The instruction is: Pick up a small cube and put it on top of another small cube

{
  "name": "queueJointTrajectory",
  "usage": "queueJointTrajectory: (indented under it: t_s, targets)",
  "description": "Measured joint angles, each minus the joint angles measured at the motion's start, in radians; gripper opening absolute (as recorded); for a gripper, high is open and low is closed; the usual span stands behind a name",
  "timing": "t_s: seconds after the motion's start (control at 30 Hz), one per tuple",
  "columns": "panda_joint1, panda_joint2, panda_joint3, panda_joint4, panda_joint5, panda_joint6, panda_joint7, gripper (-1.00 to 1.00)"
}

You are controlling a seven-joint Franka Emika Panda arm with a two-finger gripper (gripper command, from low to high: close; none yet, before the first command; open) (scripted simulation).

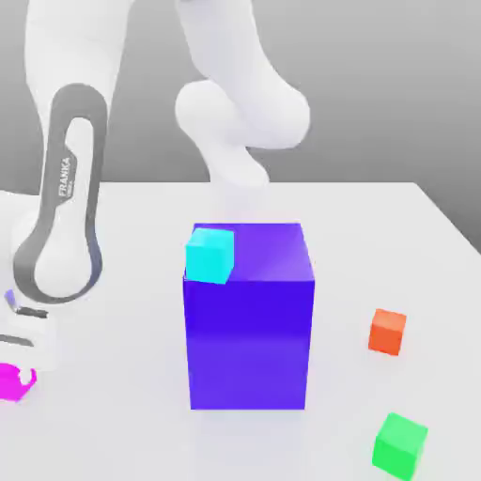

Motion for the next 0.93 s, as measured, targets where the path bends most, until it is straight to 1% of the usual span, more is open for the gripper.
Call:
queueJointTrajectory:
  t_s: [0.07, 0.1, 0.3, 0.6, 0.67, 0.73, 0.77, 0.93]
  targets:
    - [0.036, -0.066, -0.035, -0.016, -0.056, -0.048, 0.047, -1.0]
    - [0.074, -0.081, -0.025, -0.016, -0.074, -0.062, 0.082, -1.0]
    - [0.311, -0.125, 0.082, -0.006, -0.152, -0.109, 0.288, -1.0]
    - [0.599, -0.194, 0.249, -0.02, -0.262, -0.147, 0.569, -1.0]
    - [0.66, -0.18, 0.289, -0.011, -0.284, -0.138, 0.629, -1.0]
    - [0.722, -0.12, 0.325, 0.015, -0.311, -0.101, 0.69, -1.0]
    - [0.76, -0.07, 0.336, 0.034, -0.325, -0.07, 0.721, 1.0]
    - [0.76, -0.07, 0.336, 0.034, -0.325, -0.07, 0.721, 1.0]
